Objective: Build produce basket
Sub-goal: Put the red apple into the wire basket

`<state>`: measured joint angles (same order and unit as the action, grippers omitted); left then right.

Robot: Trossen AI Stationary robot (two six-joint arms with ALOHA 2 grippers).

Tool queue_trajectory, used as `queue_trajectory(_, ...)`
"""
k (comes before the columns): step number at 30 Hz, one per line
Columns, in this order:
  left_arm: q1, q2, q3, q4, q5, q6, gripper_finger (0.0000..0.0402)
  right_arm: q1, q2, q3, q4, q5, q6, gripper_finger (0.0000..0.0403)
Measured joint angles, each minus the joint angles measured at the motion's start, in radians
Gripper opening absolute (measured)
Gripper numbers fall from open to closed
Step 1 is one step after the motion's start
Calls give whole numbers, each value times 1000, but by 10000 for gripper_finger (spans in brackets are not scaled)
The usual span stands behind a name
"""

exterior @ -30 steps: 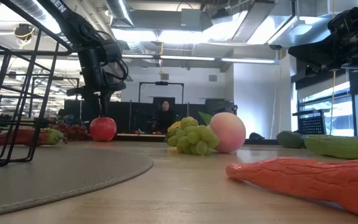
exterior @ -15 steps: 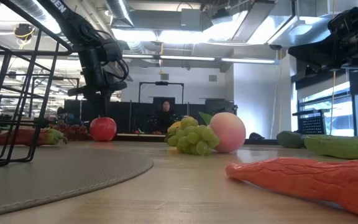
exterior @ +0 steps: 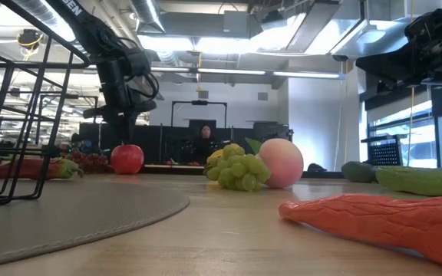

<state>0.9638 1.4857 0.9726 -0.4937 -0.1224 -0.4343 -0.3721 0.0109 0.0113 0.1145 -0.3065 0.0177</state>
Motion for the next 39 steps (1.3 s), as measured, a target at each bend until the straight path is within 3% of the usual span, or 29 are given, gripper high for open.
queue_trajectory(39, 7, 13, -1, -1, 25, -12, 55, 0, 0, 0, 0, 0, 0, 0)
